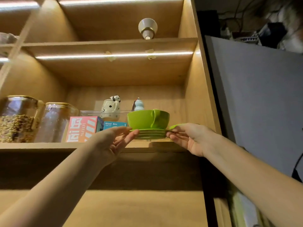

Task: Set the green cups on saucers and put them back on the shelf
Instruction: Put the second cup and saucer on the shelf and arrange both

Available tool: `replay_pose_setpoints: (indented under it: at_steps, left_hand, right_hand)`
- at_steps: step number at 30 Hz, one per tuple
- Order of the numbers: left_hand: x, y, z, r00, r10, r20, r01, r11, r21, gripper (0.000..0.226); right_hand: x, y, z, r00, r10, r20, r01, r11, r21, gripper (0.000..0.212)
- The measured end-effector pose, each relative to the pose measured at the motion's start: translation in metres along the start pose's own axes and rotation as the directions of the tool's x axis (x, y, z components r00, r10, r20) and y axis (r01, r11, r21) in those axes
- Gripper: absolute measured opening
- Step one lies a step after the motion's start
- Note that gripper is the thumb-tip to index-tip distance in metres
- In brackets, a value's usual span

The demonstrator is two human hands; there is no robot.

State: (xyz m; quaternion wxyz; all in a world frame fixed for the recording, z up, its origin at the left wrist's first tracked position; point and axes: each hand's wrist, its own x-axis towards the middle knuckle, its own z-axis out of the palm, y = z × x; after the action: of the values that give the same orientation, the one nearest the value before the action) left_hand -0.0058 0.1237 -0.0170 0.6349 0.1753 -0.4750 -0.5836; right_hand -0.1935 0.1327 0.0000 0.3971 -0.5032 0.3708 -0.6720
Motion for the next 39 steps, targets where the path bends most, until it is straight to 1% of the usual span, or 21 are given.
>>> replay_pose_setpoints:
  at_steps: [2,6,10,13,14,16,18,22,24,26,27,29,30,31,32,33,34,35,36,37,39]
  left_hand:
    - [0.013,0.001,0.002,1.000,0.007,-0.015,-0.006,1.000,0.020,0.008]
    - [0.034,-0.003,0.001,0.999,-0.001,-0.050,0.003,0.999,0.041,0.004]
    - [0.054,-0.010,-0.006,0.995,0.008,-0.098,0.000,0.996,0.088,0.026]
    - [0.064,-0.015,-0.009,0.992,0.013,-0.124,0.000,0.995,0.102,0.009]
    - [0.068,-0.017,-0.010,0.990,0.017,-0.139,-0.002,0.994,0.110,0.009]
    - [0.075,-0.019,-0.011,0.985,0.029,-0.172,-0.007,0.992,0.127,0.013]
    - [0.079,-0.020,-0.011,0.984,0.026,-0.178,-0.003,0.992,0.128,0.011]
    - [0.088,-0.023,-0.009,0.981,0.019,-0.195,0.004,0.994,0.113,0.013]
    - [0.092,-0.026,-0.009,0.980,0.020,-0.196,0.002,0.994,0.108,0.012]
    - [0.094,-0.029,-0.009,0.981,0.018,-0.195,0.002,0.994,0.105,0.018]
    - [0.093,-0.030,-0.008,0.981,0.017,-0.195,0.002,0.995,0.098,0.018]
    - [0.087,-0.032,-0.004,0.981,0.034,-0.190,-0.016,0.995,0.096,0.011]
    - [0.083,-0.033,-0.003,0.981,0.056,-0.188,-0.035,0.993,0.113,0.013]
    - [0.081,-0.034,-0.002,0.977,0.097,-0.187,-0.070,0.987,0.146,0.016]
    - [0.079,-0.037,-0.003,0.965,0.184,-0.185,-0.141,0.965,0.221,0.018]
    - [0.079,-0.040,-0.005,0.929,0.323,-0.180,-0.236,0.893,0.383,0.020]
    - [0.081,-0.044,-0.008,0.850,0.505,-0.147,-0.321,0.719,0.617,0.022]
    - [0.080,-0.049,-0.012,0.745,0.665,-0.042,-0.369,0.464,0.805,0.029]
    - [0.078,-0.055,-0.016,0.656,0.748,0.099,-0.392,0.226,0.892,0.037]
    - [0.077,-0.061,-0.019,0.621,0.754,0.215,-0.403,0.072,0.912,0.046]
    - [0.077,-0.072,-0.023,0.635,0.690,0.347,-0.417,-0.072,0.906,0.063]
  right_hand:
    - [0.013,0.000,0.003,1.000,0.007,0.010,-0.007,1.000,0.002,0.006]
    - [0.035,0.006,0.006,1.000,-0.002,-0.017,0.003,1.000,0.024,0.017]
    - [0.047,0.013,0.008,0.999,0.003,-0.038,-0.003,1.000,0.002,0.018]
    - [0.053,0.017,0.015,0.998,0.011,-0.070,-0.014,0.999,-0.052,0.015]
    - [0.056,0.019,0.017,0.996,0.010,-0.089,-0.016,0.998,-0.067,0.013]
    - [0.060,0.022,0.021,0.994,0.013,-0.111,-0.023,0.995,-0.092,0.017]
    - [0.065,0.024,0.022,0.996,0.005,-0.084,-0.016,0.992,-0.123,0.019]
    - [0.072,0.029,0.020,0.993,-0.061,-0.101,0.033,0.966,-0.256,0.020]
    - [0.073,0.032,0.017,0.996,-0.059,-0.073,0.032,0.944,-0.329,0.019]
    - [0.072,0.034,0.014,0.997,-0.068,-0.037,0.051,0.933,-0.356,0.026]
    - [0.071,0.035,0.013,0.997,-0.079,-0.017,0.067,0.930,-0.362,0.024]
    - [0.066,0.033,0.010,0.995,-0.092,0.034,0.098,0.935,-0.340,0.018]
    - [0.063,0.032,0.009,0.994,-0.100,0.047,0.110,0.940,-0.322,0.021]
    - [0.061,0.033,0.006,0.990,-0.138,0.039,0.143,0.936,-0.322,0.028]
    - [0.061,0.035,0.002,0.972,-0.236,0.017,0.226,0.903,-0.365,0.033]
    - [0.059,0.040,-0.002,0.917,-0.398,-0.010,0.348,0.814,-0.465,0.032]
    - [0.056,0.047,-0.006,0.811,-0.584,0.000,0.467,0.649,-0.600,0.029]
    - [0.050,0.055,-0.009,0.699,-0.710,0.082,0.541,0.451,-0.710,0.032]
    - [0.044,0.062,-0.010,0.643,-0.739,0.201,0.565,0.281,-0.775,0.037]
    - [0.041,0.070,-0.010,0.640,-0.699,0.318,0.573,0.159,-0.804,0.042]
    - [0.043,0.081,-0.009,0.670,-0.584,0.459,0.560,-0.008,-0.829,0.050]
